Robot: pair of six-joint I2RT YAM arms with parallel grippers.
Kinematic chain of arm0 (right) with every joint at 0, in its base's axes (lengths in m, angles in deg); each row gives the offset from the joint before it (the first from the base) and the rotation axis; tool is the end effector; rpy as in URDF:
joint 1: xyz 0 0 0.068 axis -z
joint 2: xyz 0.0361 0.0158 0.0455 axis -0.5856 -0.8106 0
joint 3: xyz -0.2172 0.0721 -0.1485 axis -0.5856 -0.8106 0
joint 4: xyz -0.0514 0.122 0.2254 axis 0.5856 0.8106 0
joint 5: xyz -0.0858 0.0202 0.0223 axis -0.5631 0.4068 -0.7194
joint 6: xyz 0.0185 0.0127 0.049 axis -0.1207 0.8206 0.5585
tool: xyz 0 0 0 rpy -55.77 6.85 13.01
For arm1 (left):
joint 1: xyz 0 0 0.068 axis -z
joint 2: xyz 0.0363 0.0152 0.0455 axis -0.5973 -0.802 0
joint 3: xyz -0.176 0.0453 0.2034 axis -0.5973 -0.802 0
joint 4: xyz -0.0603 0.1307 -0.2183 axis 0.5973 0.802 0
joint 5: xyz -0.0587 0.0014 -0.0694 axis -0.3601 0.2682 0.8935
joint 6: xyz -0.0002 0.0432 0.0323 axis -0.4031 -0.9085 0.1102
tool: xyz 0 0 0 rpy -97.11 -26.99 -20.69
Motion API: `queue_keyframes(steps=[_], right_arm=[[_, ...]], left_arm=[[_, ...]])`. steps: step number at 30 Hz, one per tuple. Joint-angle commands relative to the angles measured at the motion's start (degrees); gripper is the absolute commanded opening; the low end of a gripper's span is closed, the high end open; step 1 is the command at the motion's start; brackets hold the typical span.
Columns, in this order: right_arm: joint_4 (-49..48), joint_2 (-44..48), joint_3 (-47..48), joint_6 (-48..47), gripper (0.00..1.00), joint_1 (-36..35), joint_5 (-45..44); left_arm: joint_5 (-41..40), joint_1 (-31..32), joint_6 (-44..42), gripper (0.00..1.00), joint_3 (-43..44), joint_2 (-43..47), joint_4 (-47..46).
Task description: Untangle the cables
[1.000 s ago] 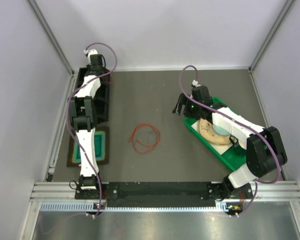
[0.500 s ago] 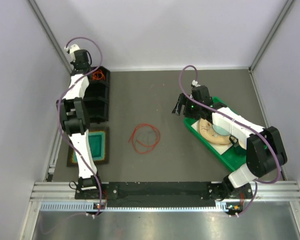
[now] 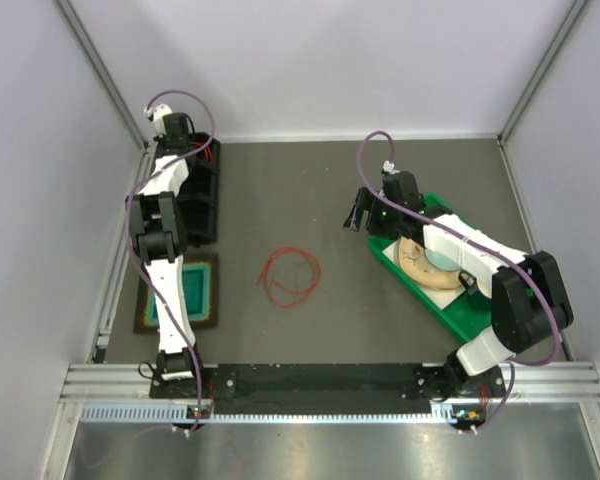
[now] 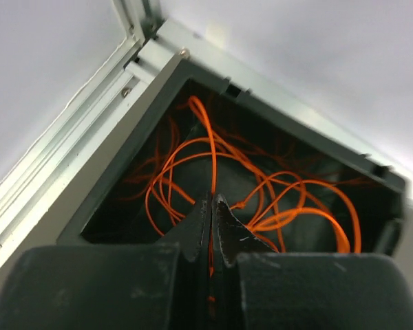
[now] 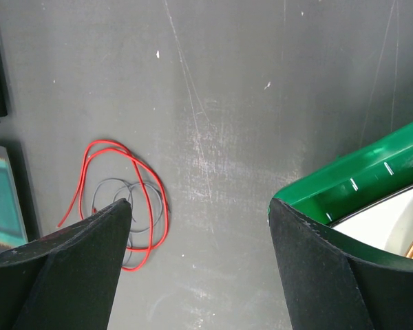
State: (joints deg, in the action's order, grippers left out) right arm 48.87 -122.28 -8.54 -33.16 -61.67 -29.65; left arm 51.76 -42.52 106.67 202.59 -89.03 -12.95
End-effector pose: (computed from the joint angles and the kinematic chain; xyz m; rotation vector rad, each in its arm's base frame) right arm 0.2993 0.1497 0.2401 0.1375 2.4207 0.6513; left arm 0.5618 0.0720 0.2085 -0.6640 1.8945 0.2932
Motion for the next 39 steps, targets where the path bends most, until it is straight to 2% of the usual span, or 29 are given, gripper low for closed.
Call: queue_keyframes(steps=[1,5,7,8,13,15,17,19,24,27,28,32,35,39], right_arm=[[-2.21,-0.72,1.49,0.53,0.8,-0.45,0.11],[-2.04,-1.25,1.76,0.62,0.8,-0.46,0.03],[-2.04,-1.25,1.85,0.53,0.8,-0.45,0.03],[-2.04,-1.25,1.85,0.61,0.8,-0.46,0.03],[-1.77,-0.81,1.85,0.7,0.8,-0.37,0.2],[-1.86,-0.46,1.5,0.7,0.8,-0.45,0.2],[-1.86,0.16,1.49,0.62,0.8,-0.54,0.11],[-1.77,0.68,1.41,0.53,0.8,-0.72,-0.15],[-1.6,1.65,1.23,0.18,0.8,-1.25,-0.41],[-1.51,2.27,0.79,0.26,0.8,-1.51,-0.5],[-1.51,2.53,0.7,0.18,0.8,-1.6,-0.42],[-1.42,3.85,-0.26,0.18,0.8,-1.77,-1.2],[-0.54,5.51,-0.7,0.09,0.8,-1.77,-3.22],[-0.37,7.1,-1.32,-0.09,0.8,-1.77,-4.19]], left_arm=[[-2.95,-0.04,0.59,0.0,2.4,-0.48,-3.36],[-0.23,-0.13,-0.29,0.02,0.83,0.04,-3.1],[0.73,-0.13,-0.29,0.11,-0.49,1.61,-3.53],[1.09,-0.13,-0.12,0.21,-1.89,2.15,-4.15],[3.02,-0.04,0.24,0.34,-2.26,5.66,-3.01],[3.81,0.05,0.41,0.43,-2.17,6.8,-2.4],[4.52,-0.04,0.41,0.46,-2.17,8.39,-1.96],[5.22,0.05,0.33,0.54,-2.17,9.88,-1.52],[6.28,0.13,-0.02,0.62,-2.26,12.43,-0.55],[6.89,0.13,-0.11,0.72,-2.26,13.05,0.5],[7.07,0.05,-0.11,0.79,-2.35,13.22,0.85],[10.66,0.48,-0.03,0.85,-4.45,16.12,3.93],[13.31,2.41,-1.87,0.86,-7.79,21.73,7.25],[15.33,7.93,-3.45,0.86,-12.09,27.7,12.62]])
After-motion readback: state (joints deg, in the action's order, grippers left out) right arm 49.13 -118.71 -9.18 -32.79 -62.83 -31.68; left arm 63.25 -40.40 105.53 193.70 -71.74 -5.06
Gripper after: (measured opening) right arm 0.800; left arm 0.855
